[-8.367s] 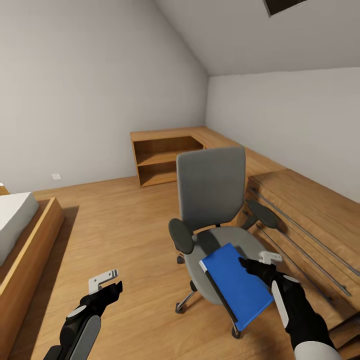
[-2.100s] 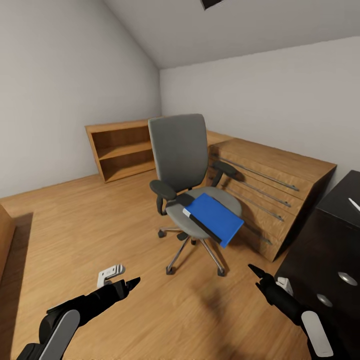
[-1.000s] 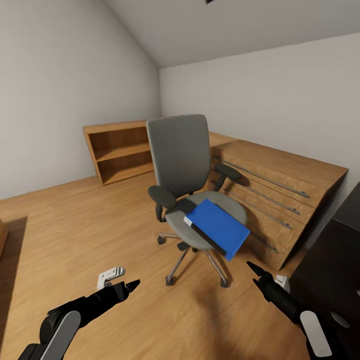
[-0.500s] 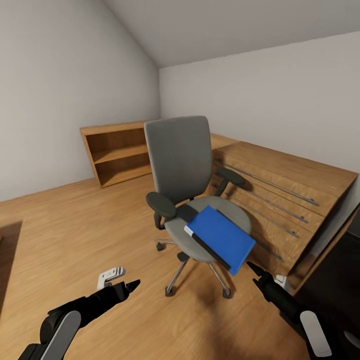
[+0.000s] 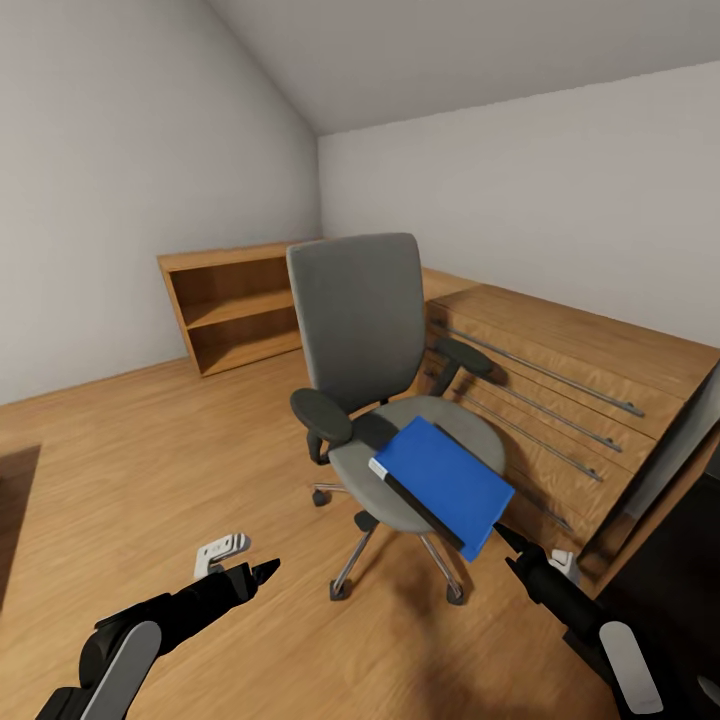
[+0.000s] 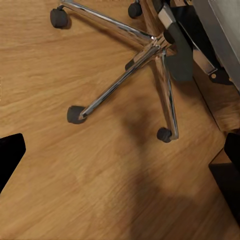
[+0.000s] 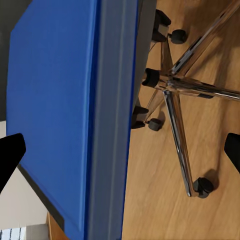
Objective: In the bedroom, organize the workspace by keeping the computer under the desk, ensuring the monitor is on the desk, placing the keyboard on the desk next to the monitor, placing the mouse on the desk next to the keyboard, moving the folder from the swivel chair onto the desk next to the mouse, stacking the notebook on top of the folder with the pen on top of the notebook, and positioning the swivel chair next to the desk.
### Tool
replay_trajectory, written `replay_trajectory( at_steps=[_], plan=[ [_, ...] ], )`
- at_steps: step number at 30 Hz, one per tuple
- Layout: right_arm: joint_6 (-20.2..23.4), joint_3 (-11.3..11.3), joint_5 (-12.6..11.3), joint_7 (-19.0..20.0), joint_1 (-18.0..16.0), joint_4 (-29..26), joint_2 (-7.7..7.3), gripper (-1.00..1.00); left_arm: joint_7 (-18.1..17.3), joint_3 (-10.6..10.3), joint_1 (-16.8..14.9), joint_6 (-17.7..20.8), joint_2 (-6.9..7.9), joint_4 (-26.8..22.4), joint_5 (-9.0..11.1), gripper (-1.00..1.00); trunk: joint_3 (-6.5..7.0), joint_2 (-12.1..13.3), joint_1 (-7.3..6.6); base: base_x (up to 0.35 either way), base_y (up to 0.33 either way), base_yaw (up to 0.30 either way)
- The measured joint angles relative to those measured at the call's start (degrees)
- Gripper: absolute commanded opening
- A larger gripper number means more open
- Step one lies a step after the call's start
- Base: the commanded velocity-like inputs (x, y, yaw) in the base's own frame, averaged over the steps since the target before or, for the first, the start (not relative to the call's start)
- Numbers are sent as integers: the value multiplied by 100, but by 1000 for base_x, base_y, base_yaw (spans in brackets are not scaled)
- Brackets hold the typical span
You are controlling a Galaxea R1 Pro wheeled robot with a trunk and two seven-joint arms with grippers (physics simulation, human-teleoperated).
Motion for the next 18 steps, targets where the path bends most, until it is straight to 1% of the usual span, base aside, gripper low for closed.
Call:
replay_trajectory(
  at_steps=[1,4,10,14,18],
  plan=[
    [-2,0,0,0,0,0,0,100,0,1,0,0,0,0,2,100,0,0,0,0,0,0],
    [-7,0,2,0,0,0,1,100,6,5,0,0,-8,-1,5,100,-53,-119,65,0,0,0],
    [-9,2,0,0,0,0,1,100,10,2,0,-1,-9,-2,8,100,-54,-120,66,0,0,0],
    [-9,6,2,0,0,0,3,100,15,3,0,-7,-15,-2,-9,100,-125,-279,153,0,0,0],
    [-9,8,0,5,0,0,5,100,13,0,0,-8,-17,-2,-12,100,-126,-281,154,0,0,0]
  ],
)
